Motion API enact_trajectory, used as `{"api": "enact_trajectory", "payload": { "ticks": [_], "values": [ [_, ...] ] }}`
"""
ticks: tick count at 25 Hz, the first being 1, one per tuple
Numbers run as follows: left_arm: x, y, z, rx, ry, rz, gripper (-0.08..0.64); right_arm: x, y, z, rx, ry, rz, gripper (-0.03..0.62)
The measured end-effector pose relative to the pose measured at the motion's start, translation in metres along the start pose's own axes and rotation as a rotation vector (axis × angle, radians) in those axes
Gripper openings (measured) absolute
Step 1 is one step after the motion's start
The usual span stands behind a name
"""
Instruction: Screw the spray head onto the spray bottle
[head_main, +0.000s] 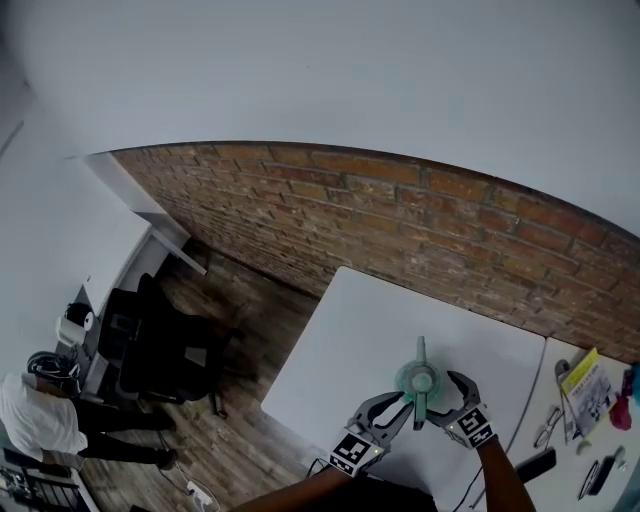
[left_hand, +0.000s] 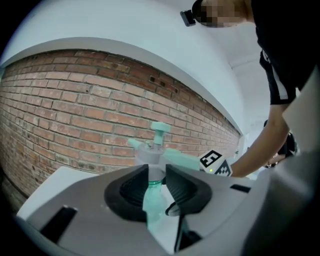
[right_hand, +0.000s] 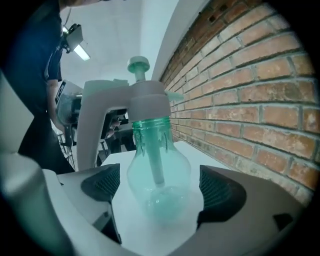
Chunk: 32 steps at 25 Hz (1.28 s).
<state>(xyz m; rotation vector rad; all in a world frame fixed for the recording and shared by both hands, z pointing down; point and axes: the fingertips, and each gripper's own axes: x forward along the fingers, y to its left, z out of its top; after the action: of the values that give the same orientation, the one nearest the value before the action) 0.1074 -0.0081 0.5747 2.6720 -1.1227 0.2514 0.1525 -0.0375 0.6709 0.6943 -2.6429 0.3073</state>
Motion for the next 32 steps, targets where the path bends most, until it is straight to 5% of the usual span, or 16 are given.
{"api": "enact_trajectory", "payload": {
  "ticks": [15,20,32],
  "values": [
    [-0.019,-0.023,0.017,-0.148,-0.067,-0.049,0.183,0.033,0.004,0.012,-0.043,-0.054,-0.005,0.469],
    [-0.021,-0.034,0.012,-0.135,-0.078,-0.073,0.227,0.038,0.004,0.014,-0.036,-0.079,-0.014,0.469],
    [-0.005,-0.012,0.000,-0.109,-0.022,0.064,0.228,0.048,0.011,0.021,0.013,-0.121,-0.170,0.469]
  ]
}}
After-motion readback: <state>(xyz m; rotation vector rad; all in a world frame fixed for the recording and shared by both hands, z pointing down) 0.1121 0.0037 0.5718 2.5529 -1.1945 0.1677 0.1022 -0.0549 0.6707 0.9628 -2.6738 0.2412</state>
